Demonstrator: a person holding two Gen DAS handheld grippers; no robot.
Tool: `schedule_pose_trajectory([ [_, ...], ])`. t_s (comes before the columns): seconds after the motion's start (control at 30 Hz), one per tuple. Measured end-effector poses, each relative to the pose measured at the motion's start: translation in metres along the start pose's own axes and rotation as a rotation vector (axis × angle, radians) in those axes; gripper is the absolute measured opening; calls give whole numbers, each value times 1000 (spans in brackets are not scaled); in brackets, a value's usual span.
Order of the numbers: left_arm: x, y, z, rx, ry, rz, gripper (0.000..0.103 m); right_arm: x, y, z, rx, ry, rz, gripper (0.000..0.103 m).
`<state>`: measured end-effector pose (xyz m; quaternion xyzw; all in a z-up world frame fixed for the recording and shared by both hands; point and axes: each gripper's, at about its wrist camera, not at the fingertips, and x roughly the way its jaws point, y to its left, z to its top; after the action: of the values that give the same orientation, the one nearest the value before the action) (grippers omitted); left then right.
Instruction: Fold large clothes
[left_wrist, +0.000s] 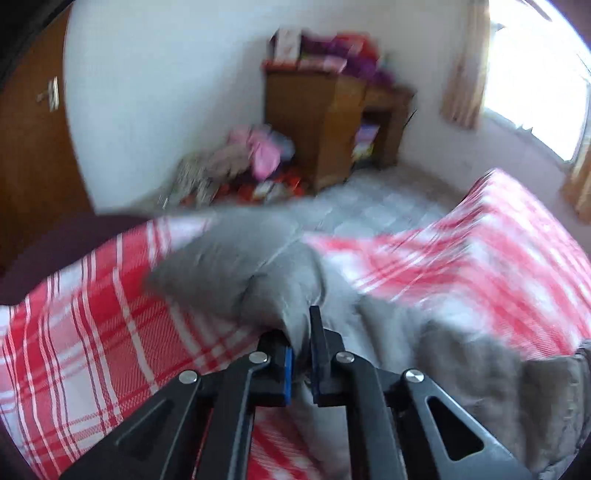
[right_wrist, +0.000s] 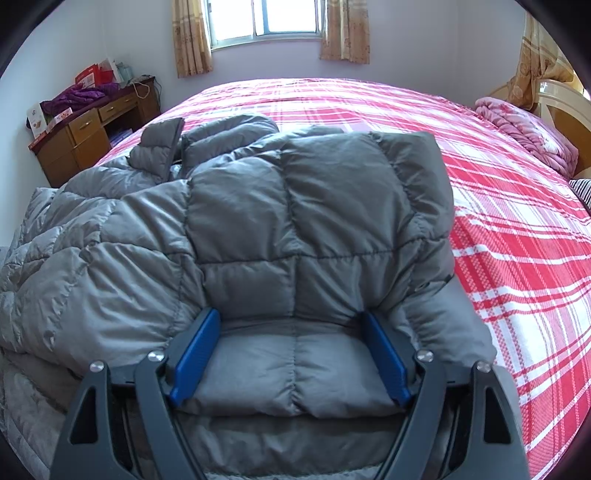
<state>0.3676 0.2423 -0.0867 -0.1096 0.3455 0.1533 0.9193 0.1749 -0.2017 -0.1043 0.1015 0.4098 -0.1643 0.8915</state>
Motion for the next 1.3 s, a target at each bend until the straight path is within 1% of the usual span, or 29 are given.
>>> schedule_pose_trajectory([
  [0.07, -29, -24, 5, 80, -89, -67, 6, 0, 0, 0, 0, 0, 0, 82],
  [0.17, -91, -79, -4, 247, -232, -219, 6, 0, 0, 0, 0, 0, 0, 82],
  [0.2, -106, -94, -8, 289, -260, -263, 6, 0, 0, 0, 0, 0, 0, 82],
  [0.27, -144, -130, -27, 388, -307, -389, 6, 0, 0, -1, 1, -1, 1, 82],
  [0.33, -171, -157, -48, 469, -323, -492, 6, 0, 0, 0, 3, -1, 4, 82],
  [0.37, -186, -175, -66, 521, -314, -559, 6, 0, -1, 0, 5, -2, 6, 82],
  [0.4, -194, -187, -80, 560, -303, -603, 6, 0, -1, 0, 7, -1, 8, 82],
  [0.47, -206, -212, -114, 645, -266, -686, 6, 1, -1, 1, 10, -2, 11, 82],
  [0.53, -208, -235, -156, 758, -197, -738, 6, 0, -2, 1, 16, -4, 15, 82],
  [0.57, -203, -244, -171, 802, -146, -744, 7, 1, -2, 1, 20, -4, 19, 82],
  [0.6, -195, -252, -188, 850, -69, -741, 7, 0, -3, 0, 23, -6, 22, 82],
  [0.67, -182, -260, -212, 885, 68, -741, 7, 0, -4, 0, 27, -6, 28, 82],
  [0.7, -181, -258, -217, 881, 86, -733, 7, 0, -4, 0, 30, -7, 30, 82],
  [0.73, -182, -255, -219, 871, 91, -728, 7, 0, -6, 0, 36, -8, 37, 82],
  [0.8, -188, -245, -217, 846, 101, -746, 10, 0, -7, 1, 40, -9, 42, 82],
  [0.83, -190, -241, -215, 841, 106, -759, 16, 1, -7, 1, 43, -10, 46, 82],
  [0.87, -195, -234, -214, 841, 100, -771, 25, 1, -8, 2, 45, -10, 49, 82],
  [0.9, -202, -228, -215, 848, 81, -776, 40, 1, -8, 2, 45, -10, 49, 82],
  [0.93, -209, -224, -219, 863, 51, -774, 50, 1, -8, 2, 44, -9, 48, 83],
  [0.97, -214, -221, -219, 879, 18, -761, 72, 2, -7, 2, 44, -9, 48, 83],
  [1.0, -221, -217, -221, 890, -15, -744, 80, 2, -7, 2, 45, -9, 49, 83],
  [1.03, -227, -214, -222, 891, -36, -744, 80, 2, -8, 2, 47, -9, 51, 83],
  [1.07, -231, -208, -220, 880, -36, -749, 80, 2, -8, 2, 49, -10, 53, 83],
  [1.1, -229, -208, -221, 860, -30, -749, 80, 2, -9, 2, 51, -10, 56, 83],
  [1.17, -228, -195, -213, 794, -24, -736, 80, 1, -10, 2, 54, -11, 60, 83],
  [1.3, -218, -140, -189, 624, -33, -649, 80, -2, -7, 5, 37, 5, 45, 83],
])
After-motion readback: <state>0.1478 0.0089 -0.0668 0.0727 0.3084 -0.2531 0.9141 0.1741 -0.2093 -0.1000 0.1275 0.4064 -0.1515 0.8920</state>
